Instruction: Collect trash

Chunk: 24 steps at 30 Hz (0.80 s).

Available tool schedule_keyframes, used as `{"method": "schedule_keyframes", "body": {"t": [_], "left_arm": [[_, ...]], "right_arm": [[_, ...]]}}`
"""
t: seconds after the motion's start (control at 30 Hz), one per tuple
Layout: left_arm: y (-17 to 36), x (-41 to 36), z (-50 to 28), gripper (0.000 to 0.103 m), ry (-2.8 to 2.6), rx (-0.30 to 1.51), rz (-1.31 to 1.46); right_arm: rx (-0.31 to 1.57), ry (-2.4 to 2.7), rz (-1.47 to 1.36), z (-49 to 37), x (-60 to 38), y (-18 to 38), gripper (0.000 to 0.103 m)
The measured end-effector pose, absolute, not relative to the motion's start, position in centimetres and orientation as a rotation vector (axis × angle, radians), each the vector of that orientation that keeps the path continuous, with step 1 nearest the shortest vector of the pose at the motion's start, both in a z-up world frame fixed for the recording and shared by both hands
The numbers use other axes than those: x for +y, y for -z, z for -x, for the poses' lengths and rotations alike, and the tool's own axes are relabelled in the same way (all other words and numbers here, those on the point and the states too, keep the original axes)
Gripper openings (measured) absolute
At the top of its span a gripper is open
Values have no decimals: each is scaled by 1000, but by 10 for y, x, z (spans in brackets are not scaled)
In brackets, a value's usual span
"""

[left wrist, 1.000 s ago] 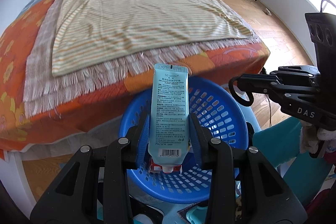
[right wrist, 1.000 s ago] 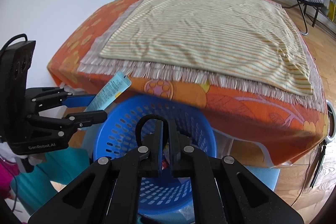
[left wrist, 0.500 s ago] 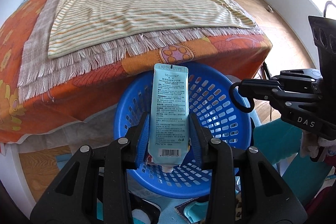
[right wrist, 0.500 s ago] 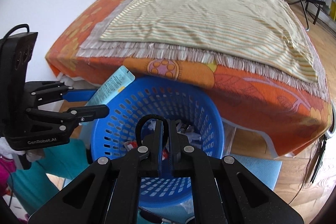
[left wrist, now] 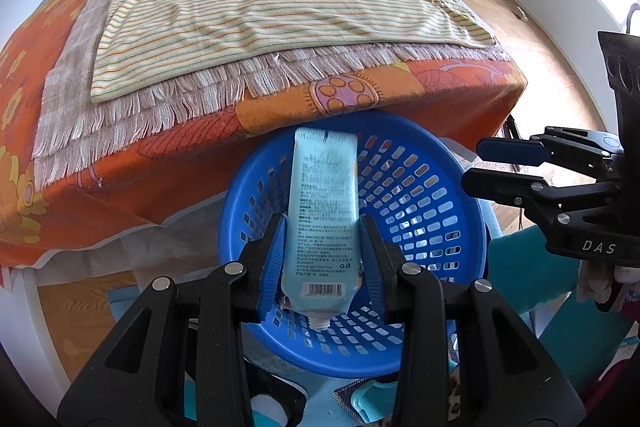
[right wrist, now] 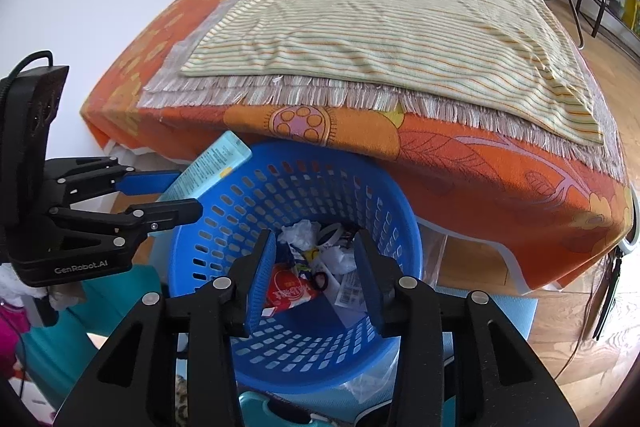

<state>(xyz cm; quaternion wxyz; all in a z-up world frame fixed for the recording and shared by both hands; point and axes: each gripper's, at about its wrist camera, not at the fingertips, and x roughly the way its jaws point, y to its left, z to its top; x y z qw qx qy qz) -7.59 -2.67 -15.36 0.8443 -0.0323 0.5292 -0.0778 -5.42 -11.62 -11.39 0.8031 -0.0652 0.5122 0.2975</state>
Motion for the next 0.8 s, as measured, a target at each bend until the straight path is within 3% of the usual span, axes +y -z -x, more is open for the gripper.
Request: {"method": "schedule_keyframes", "body": {"t": [0.07, 0.23, 0.53, 0.63, 0.8], "left_arm": [[153, -27, 76, 55, 157, 1112, 66], [152, -26, 76, 56, 149, 1109, 68], [142, -24, 76, 56, 113, 1083, 78], [134, -23, 76, 62, 97, 1062, 79], [121, -22, 75, 63, 72, 1019, 71]], "right_arm": [[1098, -632, 141, 54, -117, 114, 42], [1095, -623, 139, 53, -118, 114, 57], [1086, -597, 119, 48, -124, 108, 60], [1073, -585, 105, 46, -126, 103, 60], [1031, -564, 100, 42, -130, 91, 60]]}}
